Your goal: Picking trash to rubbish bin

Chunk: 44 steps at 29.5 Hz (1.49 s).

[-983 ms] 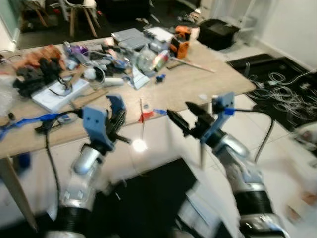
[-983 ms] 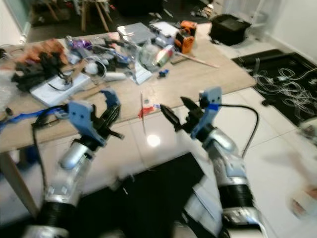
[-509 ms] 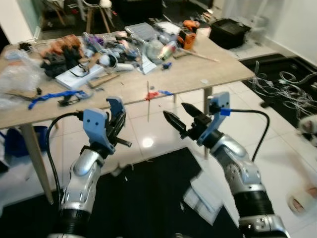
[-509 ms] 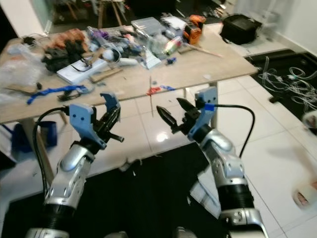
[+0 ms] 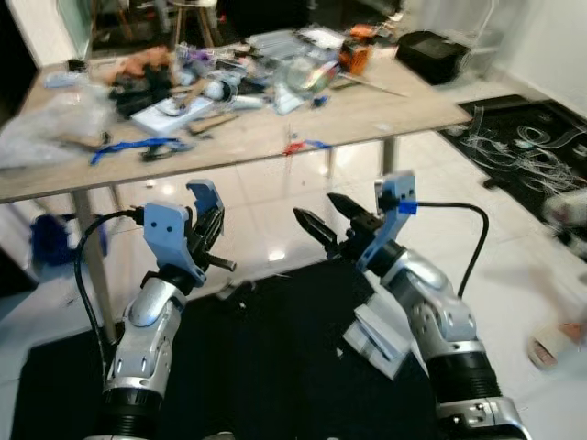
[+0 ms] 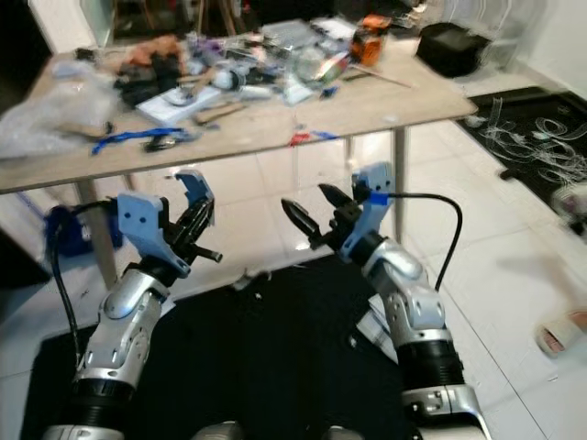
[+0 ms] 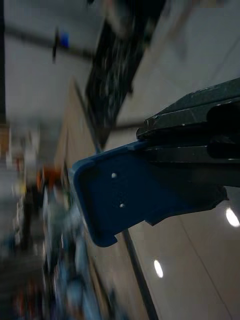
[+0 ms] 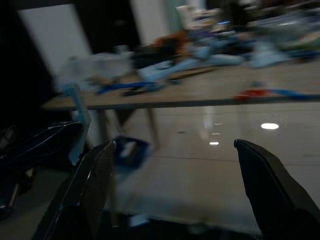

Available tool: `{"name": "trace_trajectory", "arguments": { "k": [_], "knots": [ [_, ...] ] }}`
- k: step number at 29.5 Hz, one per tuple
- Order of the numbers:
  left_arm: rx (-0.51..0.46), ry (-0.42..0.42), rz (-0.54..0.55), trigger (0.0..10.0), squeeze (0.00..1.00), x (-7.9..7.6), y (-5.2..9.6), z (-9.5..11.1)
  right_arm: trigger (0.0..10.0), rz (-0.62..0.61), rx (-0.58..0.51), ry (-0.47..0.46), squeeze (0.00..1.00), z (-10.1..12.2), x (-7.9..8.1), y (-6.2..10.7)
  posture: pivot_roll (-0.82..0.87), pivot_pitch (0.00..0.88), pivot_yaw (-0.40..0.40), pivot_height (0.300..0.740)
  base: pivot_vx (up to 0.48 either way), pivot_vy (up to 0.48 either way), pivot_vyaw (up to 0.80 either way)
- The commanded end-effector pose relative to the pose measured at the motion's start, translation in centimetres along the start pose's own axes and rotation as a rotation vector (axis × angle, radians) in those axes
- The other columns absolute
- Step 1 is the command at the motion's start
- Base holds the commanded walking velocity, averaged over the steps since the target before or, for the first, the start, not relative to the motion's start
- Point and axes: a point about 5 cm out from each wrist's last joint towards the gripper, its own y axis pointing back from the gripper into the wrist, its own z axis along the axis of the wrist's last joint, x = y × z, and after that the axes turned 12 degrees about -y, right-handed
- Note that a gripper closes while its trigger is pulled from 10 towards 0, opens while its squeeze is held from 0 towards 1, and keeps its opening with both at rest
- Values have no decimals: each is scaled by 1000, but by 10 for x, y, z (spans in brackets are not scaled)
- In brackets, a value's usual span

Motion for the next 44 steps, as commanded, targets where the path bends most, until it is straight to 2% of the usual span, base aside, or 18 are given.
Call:
{"name": "trace_trajectory", "arguments": {
  "k": [1,44],
  "knots": [
    [-6,-7,-8,10000,0,-1,-2,2,10000,-14,8,-12,0,-2,-2,2,40,0,-29,740,0,0,-800],
    [-7,-1,-38,10000,0,-3,-3,1,10000,-17,32,-20,0,-5,-3,2,14,0,-10,740,0,0,-800]
  ]
}}
